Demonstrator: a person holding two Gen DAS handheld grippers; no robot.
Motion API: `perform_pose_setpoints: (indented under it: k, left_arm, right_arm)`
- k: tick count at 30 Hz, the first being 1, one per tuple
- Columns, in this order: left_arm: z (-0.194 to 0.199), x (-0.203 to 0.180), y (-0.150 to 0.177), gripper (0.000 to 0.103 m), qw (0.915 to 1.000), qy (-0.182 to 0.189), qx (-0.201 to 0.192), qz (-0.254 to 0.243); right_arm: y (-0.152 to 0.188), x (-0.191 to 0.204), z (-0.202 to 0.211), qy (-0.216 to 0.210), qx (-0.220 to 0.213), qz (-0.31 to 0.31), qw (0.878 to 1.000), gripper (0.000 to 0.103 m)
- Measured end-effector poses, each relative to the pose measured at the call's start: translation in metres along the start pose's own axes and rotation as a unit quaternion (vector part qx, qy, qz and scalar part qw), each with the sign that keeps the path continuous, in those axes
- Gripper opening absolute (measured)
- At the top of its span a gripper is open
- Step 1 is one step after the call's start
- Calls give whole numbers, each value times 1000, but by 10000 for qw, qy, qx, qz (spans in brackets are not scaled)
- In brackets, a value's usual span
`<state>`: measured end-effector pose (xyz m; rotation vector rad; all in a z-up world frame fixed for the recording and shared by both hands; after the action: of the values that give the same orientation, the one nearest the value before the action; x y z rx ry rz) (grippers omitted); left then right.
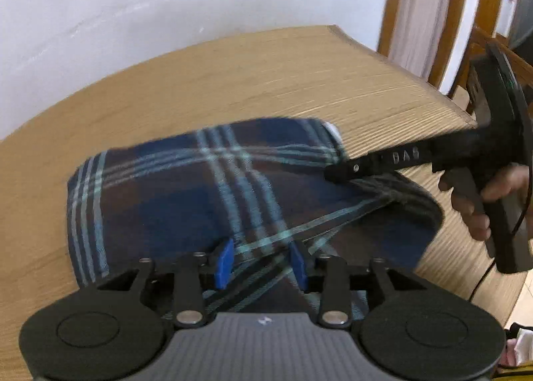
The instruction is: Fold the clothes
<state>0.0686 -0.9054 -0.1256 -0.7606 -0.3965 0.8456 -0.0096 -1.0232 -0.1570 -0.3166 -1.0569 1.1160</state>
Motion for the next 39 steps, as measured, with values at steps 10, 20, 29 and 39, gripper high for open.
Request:
perform_pose_setpoints:
  k: [10, 20, 29, 39]
  left_arm:
    - [-9, -6, -32, 46, 9996, -176, -76, -185]
    - [-25, -12, -27, 46, 9963, -851, 46, -115]
    - [-25, 26, -3, 43, 9893, -1334, 565, 146]
    - [21, 50, 6, 26, 9936, -1108, -88, 211]
  right_arm:
    - [15, -105, 93, 125, -603, -2440, 9678, 84]
    - [23, -68, 8, -1057, 218, -1723, 9791, 81]
    - [34, -46, -16, -1554, -34, -2042, 9665, 40]
    - [-11, 82, 35, -1583, -356, -9, 9868, 31]
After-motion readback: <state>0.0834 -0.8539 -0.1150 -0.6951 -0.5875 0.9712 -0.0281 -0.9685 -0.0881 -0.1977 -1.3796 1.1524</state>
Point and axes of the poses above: each gripper's, at about its wrist camera, not at the fingertips, and z roughly against the way its jaws point, x to its left, y to its underside, the point moved 4 cm from there along -z, roughly the way its jaws point, and after that the axes turned 10 degrees about -x, right-handed, at the moved point
